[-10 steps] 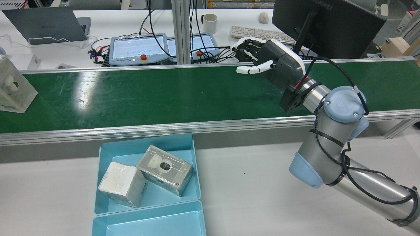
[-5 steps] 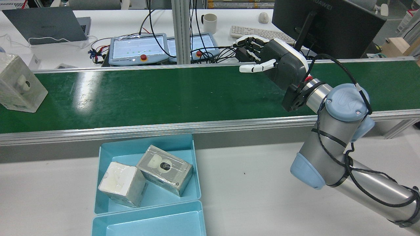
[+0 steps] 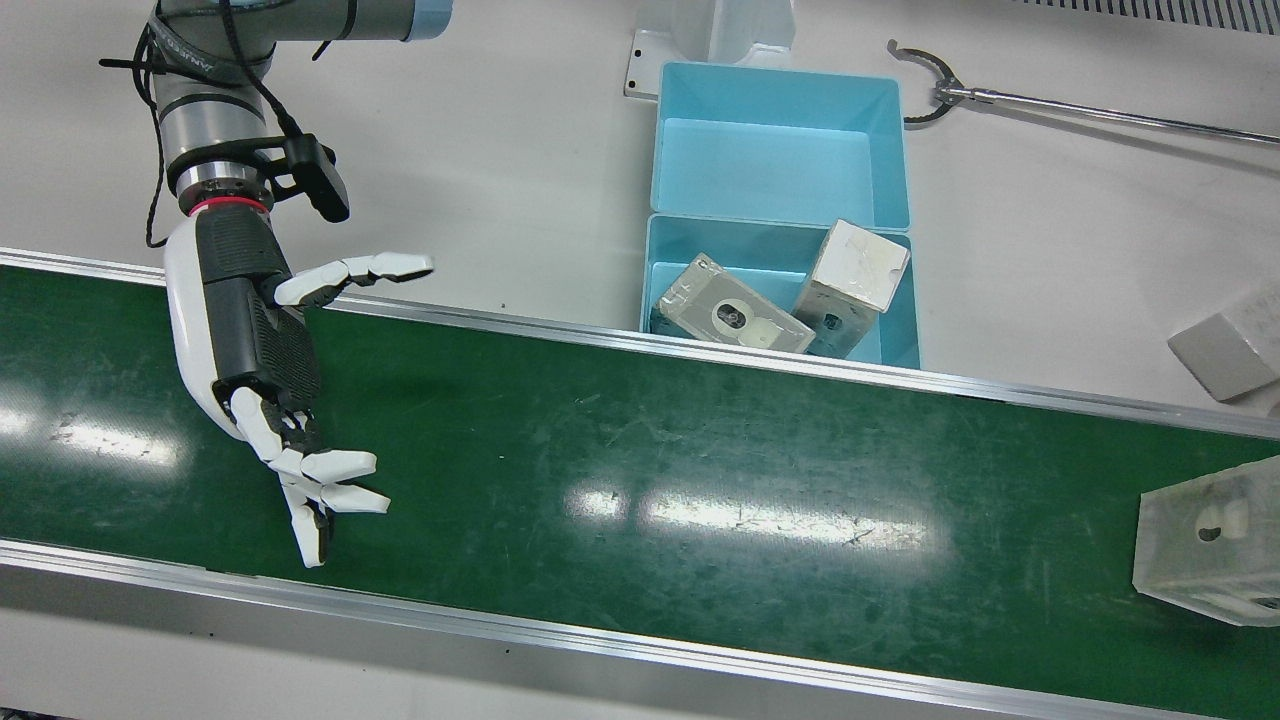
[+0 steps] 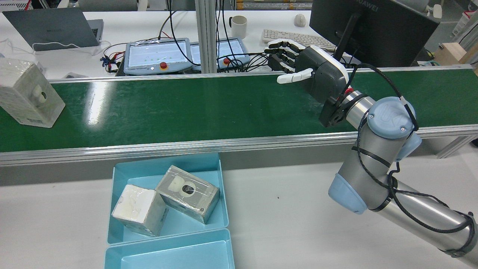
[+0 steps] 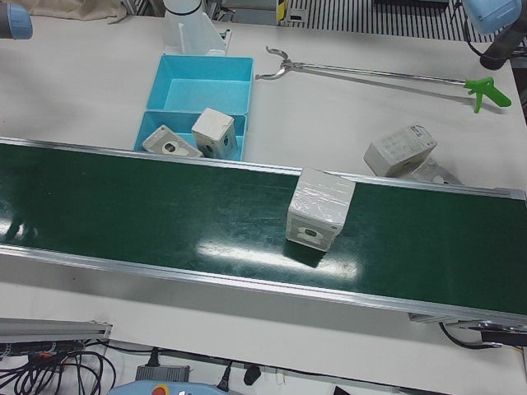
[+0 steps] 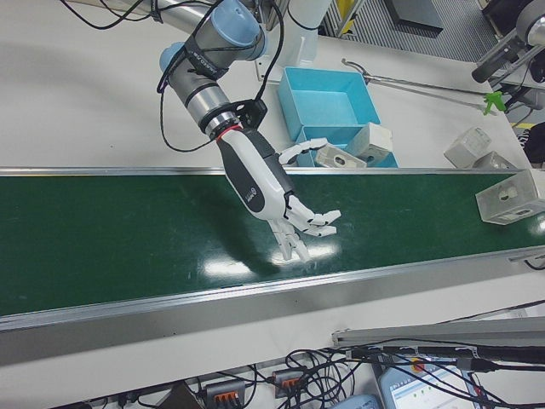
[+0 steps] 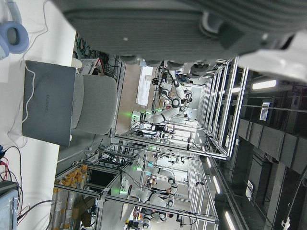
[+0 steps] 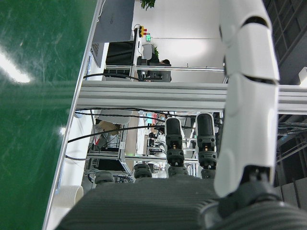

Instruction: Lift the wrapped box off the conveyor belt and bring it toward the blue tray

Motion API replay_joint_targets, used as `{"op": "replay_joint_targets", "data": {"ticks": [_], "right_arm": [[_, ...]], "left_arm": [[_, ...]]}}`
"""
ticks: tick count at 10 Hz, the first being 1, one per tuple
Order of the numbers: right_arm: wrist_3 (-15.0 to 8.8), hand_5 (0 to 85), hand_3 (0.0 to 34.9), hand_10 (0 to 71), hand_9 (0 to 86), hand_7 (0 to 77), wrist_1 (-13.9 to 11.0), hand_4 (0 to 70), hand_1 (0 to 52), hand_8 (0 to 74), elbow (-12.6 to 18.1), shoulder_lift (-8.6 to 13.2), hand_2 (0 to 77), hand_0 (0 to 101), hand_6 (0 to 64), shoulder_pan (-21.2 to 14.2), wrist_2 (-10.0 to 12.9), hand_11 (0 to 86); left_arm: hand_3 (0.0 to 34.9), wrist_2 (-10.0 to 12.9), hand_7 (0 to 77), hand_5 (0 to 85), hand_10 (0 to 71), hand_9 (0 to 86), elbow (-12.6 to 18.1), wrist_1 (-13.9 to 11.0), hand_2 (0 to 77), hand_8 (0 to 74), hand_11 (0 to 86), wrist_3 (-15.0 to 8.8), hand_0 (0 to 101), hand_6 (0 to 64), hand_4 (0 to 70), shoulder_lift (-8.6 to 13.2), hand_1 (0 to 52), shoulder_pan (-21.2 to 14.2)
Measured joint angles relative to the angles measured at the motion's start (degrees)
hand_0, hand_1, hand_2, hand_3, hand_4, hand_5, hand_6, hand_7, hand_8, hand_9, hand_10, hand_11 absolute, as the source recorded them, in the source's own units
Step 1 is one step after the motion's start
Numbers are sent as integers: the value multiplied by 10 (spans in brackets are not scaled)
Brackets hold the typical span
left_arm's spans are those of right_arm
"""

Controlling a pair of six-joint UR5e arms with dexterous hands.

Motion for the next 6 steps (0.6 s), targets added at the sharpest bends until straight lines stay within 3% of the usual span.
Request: {"op": "replay_joint_targets", "data": {"ticks": [1,6], "right_arm": [[1,338,172,0,54,240,1,115,71,0,-1,0,76,410,49,0,0,16],[4,333,174,0,54,251,4,136,65,0,-3,0,131,416,55,0,0,16]], "left_arm": [[0,0,0,11,5,0,0,0,5,5,0,0,0,0,0,0,0,0],[0,0,5,11,5,0,0,0,5,5,0,0,0,0,0,0,0,0]]}}
